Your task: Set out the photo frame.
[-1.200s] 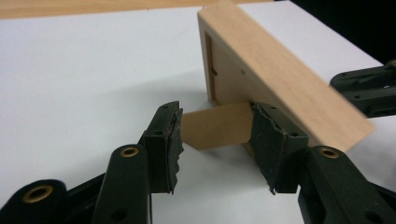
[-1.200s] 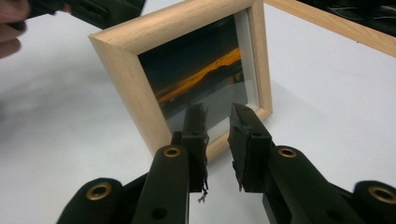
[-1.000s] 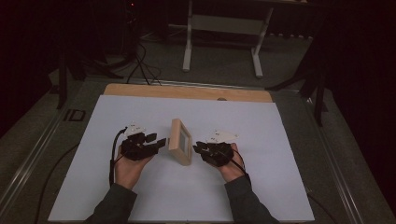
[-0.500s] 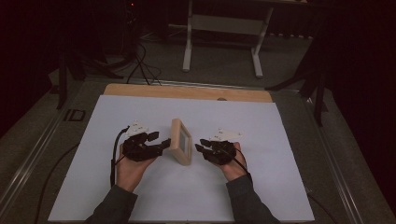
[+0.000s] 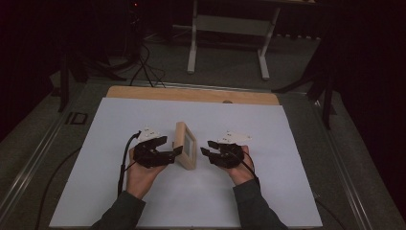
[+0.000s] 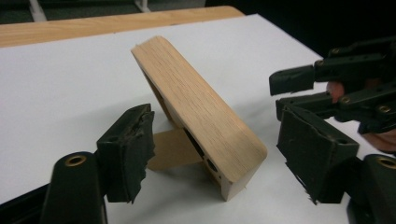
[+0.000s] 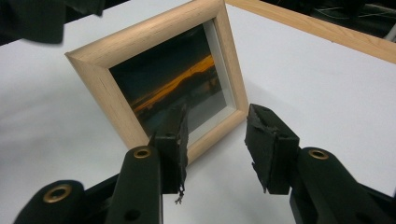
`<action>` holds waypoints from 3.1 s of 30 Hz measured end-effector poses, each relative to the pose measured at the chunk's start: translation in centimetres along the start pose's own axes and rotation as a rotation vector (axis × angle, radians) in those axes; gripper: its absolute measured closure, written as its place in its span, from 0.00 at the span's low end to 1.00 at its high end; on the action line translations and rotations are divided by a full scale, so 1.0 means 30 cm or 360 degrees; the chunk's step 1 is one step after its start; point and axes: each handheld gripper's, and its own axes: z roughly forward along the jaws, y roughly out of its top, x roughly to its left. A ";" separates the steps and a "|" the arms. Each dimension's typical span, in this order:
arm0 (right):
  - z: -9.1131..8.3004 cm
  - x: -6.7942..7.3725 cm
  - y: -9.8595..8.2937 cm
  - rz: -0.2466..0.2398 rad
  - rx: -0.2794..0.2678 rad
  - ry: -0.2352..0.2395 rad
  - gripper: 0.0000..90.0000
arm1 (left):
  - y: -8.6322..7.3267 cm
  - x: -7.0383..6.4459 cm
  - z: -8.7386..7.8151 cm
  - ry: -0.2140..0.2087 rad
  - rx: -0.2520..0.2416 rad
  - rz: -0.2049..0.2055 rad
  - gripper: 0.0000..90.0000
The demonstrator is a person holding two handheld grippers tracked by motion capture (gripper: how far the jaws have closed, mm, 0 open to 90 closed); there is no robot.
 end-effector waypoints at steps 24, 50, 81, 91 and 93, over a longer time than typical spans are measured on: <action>-0.012 -0.012 0.002 0.0019 -0.0020 0.0002 0.62 | -0.033 -0.001 0.085 -0.0067 0.0111 -0.0102 0.39; -0.028 -0.026 0.005 0.0030 -0.0043 -0.0005 0.61 | -0.033 0.002 0.086 -0.0092 0.0118 -0.0098 0.60; -0.107 -0.046 0.038 -0.0038 -0.0138 -0.0185 0.94 | -0.039 -0.113 0.096 -0.0135 0.0111 0.0304 0.67; -0.118 -0.050 0.040 -0.0043 -0.0166 -0.0217 1.00 | -0.056 -0.181 0.104 -0.0246 0.0113 0.0479 0.67; -0.120 -0.050 0.040 -0.0043 -0.0170 -0.0223 1.00 | -0.060 -0.189 0.104 -0.0270 0.0110 0.0502 0.67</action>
